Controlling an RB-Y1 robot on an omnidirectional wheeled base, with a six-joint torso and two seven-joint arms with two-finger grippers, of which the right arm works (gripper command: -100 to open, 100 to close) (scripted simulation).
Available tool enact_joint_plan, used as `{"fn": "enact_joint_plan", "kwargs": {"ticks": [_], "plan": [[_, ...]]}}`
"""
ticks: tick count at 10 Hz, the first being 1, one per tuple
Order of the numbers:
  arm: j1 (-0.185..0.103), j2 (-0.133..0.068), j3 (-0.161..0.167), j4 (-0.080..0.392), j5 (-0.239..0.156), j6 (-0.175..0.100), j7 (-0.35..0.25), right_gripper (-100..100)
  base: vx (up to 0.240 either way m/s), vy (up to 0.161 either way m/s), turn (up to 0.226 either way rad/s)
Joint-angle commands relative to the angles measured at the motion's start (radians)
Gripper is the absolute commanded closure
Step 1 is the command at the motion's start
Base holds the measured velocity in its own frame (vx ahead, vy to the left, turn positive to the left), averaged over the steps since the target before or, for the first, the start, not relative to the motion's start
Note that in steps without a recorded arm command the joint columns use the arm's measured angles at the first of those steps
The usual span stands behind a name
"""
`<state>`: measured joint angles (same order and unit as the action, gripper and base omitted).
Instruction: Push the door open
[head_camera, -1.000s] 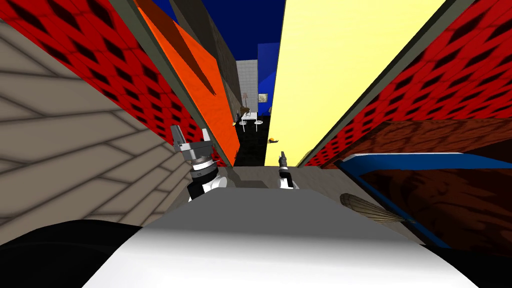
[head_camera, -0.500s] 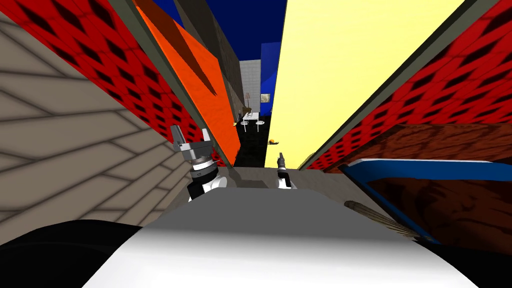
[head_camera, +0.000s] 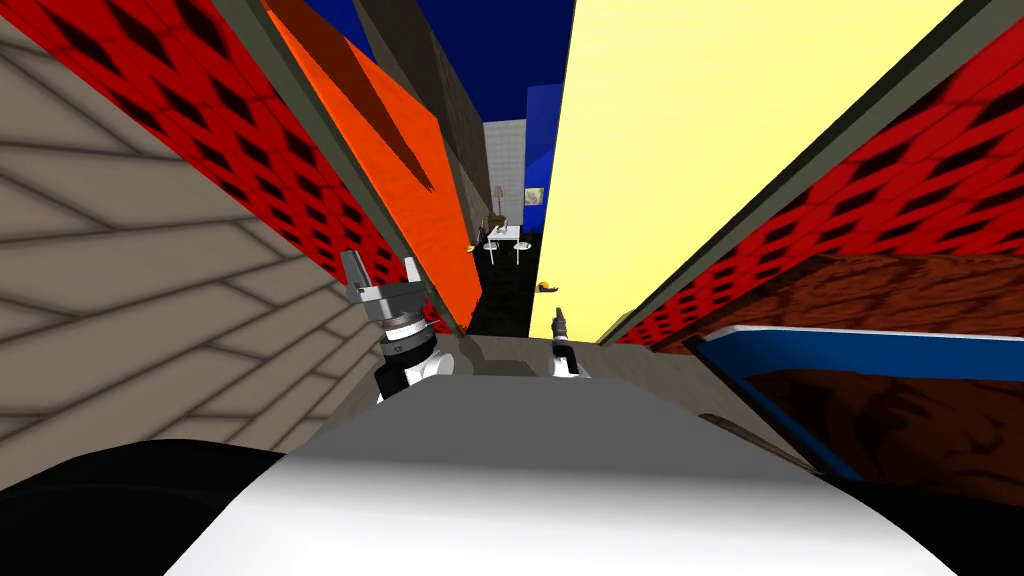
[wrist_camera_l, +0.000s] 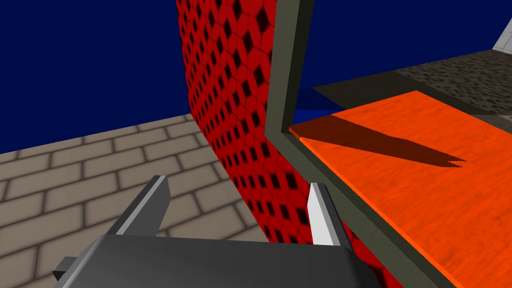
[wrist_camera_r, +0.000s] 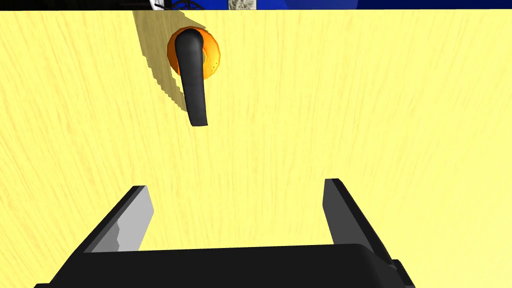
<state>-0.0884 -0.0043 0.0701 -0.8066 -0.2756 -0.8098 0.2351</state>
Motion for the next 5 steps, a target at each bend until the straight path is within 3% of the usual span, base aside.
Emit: {"fn": "enact_joint_plan", "kwargs": {"ticks": [1,5], "plan": [[-0.017,0.006,0.001,0.038,-0.011,-0.004,0.003,-100,0.078,-0.071,0.069],[-0.051,0.024,0.003,0.116,-0.031,-0.013,0.010,-100,0.069,-0.067,0.053]]}}
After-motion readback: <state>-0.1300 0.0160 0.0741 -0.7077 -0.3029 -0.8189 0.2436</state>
